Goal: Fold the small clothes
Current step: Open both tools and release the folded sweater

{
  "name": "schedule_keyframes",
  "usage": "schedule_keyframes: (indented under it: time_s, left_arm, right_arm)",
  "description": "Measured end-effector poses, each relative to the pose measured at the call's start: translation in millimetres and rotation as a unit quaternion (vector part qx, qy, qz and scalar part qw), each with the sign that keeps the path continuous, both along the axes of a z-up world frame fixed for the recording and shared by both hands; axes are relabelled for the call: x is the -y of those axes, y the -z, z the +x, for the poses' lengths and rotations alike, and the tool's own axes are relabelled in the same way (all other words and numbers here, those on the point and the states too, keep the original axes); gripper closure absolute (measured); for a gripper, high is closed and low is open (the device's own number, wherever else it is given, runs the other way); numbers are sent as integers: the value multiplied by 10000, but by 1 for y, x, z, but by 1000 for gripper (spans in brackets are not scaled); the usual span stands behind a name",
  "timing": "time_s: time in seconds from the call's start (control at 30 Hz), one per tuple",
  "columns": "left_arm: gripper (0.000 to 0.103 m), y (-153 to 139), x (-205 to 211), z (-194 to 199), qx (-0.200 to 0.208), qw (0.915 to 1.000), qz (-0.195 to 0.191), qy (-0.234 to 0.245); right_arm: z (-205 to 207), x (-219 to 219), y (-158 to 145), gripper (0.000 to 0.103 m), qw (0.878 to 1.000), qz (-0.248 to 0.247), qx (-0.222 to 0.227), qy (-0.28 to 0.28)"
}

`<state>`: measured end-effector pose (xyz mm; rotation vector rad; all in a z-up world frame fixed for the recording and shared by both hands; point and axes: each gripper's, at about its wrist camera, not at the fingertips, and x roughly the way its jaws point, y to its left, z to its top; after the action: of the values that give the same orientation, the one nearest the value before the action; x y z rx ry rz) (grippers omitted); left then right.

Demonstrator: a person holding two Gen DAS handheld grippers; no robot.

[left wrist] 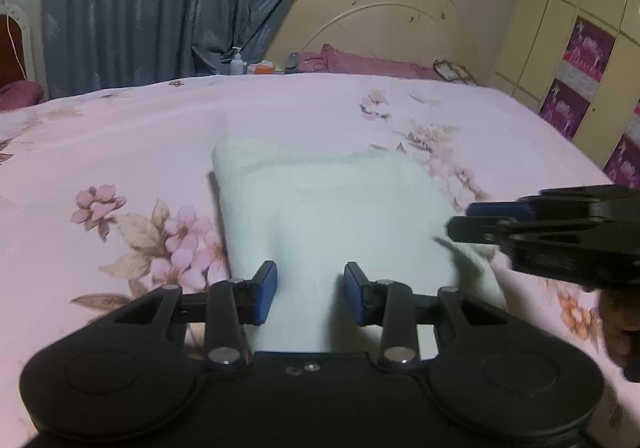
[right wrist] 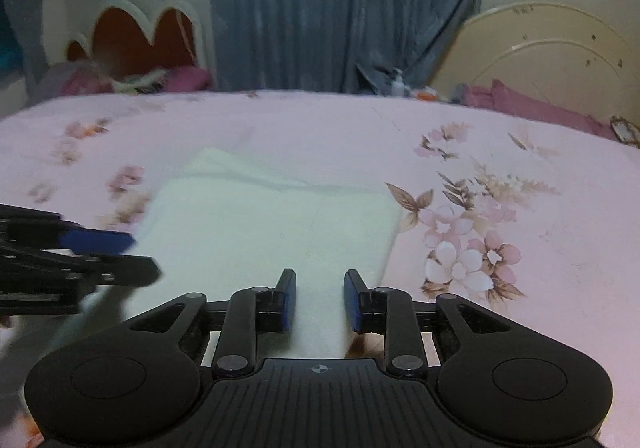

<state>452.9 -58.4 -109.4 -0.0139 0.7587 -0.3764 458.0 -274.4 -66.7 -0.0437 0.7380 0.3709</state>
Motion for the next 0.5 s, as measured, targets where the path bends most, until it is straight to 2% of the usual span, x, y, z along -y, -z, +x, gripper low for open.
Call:
schedule_keyframes:
  time_s: [0.23, 0.5]
  left_arm:
    - [68, -4, 5, -19, -13, 9998, 154, -149]
    - [68, -4, -4, -63, -143, 9991, 207, -339]
  right_arm:
    - [-48, -7, 2, 76, 9986, 100, -140, -499]
    - [-71, -15, 15, 76, 9962, -16, -350, -803]
